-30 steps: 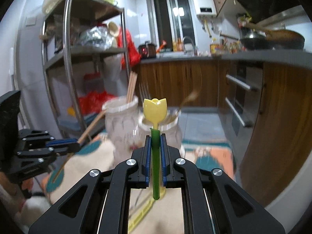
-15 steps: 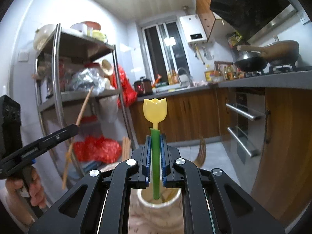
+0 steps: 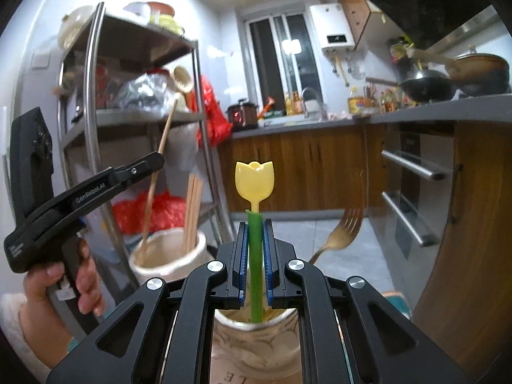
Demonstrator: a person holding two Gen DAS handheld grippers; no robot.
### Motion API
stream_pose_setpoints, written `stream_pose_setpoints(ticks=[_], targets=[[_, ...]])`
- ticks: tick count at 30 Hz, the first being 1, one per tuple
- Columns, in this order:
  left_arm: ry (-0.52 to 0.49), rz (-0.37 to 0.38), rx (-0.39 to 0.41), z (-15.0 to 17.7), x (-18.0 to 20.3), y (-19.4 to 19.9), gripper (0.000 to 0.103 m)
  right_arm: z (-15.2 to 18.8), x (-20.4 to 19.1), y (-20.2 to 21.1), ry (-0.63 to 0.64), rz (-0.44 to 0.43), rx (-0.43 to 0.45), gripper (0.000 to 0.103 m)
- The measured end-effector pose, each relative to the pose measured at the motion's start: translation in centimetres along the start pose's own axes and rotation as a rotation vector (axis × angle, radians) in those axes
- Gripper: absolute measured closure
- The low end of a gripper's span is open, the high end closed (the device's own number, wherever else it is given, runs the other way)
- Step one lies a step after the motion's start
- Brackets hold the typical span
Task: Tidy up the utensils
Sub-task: 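Lift the chopstick and green-handled spoon and carry both over the ceramic holder, then release the chopstick into the tall cup while the right tool drops the green spoon into the short cup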
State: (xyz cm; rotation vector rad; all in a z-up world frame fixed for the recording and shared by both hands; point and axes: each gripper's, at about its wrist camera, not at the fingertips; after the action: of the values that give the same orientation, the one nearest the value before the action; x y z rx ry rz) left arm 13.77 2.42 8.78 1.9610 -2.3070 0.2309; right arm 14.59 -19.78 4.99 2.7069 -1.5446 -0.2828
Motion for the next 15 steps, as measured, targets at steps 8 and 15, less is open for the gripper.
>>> stream_pose_setpoints(ticks=[8, 15], targets=[[-0.003, -0.009, -0.128, 2.3, -0.9, 0.5, 0.098, 1.9, -0.6, -1.8, 0.022, 0.008, -0.106, 0.093], [-0.118, -0.048, -0.167, 3.4, 0.2, 0.6, 0.098, 2.8, -0.9, -2.3, 0.034, 0.023, -0.137, 0.093]])
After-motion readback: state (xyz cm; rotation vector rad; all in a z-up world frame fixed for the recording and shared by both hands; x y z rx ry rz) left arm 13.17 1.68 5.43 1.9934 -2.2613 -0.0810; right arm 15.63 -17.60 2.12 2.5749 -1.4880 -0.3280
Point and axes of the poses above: each gripper's, at about its wrist camera, not at the fingertips, and y roughly against the way its jaws point, x to its right, z to its underside, and after that the axes turned 8 degrees about x, right-handed
